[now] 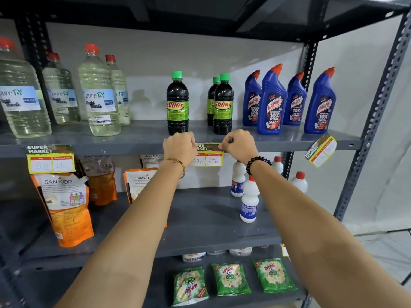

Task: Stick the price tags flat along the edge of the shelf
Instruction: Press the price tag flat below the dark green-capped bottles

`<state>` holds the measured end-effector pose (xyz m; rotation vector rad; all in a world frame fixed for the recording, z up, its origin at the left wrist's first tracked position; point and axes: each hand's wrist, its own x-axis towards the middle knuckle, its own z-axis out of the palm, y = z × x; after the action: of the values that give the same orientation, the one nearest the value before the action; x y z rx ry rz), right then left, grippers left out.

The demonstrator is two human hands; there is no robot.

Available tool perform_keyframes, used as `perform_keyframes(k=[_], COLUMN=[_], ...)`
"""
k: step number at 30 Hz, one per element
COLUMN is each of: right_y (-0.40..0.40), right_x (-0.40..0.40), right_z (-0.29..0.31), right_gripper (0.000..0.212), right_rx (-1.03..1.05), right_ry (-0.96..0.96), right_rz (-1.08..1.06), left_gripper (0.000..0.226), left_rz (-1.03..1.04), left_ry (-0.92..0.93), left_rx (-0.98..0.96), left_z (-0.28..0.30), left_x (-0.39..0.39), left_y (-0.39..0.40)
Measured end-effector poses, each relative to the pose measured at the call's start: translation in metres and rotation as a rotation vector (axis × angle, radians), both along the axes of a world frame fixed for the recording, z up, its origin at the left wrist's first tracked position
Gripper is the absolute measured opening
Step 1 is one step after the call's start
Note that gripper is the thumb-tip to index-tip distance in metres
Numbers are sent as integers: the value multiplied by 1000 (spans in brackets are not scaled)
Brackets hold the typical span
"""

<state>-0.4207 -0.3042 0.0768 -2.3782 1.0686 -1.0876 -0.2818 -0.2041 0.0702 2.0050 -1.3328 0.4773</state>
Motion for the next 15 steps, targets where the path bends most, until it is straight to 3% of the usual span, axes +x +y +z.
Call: perform_keyframes(k=[15], right_y=[-1], right_x=[5], right_z=[-7], right_gripper=[19], right_rx=[-86], right_ry=[41], right_rz=[-70], left_gripper=[11], left_rz=[40], left_ry=[-49], left_rx=[0], left_z=[-5], left_x=[2], left_y=[-9])
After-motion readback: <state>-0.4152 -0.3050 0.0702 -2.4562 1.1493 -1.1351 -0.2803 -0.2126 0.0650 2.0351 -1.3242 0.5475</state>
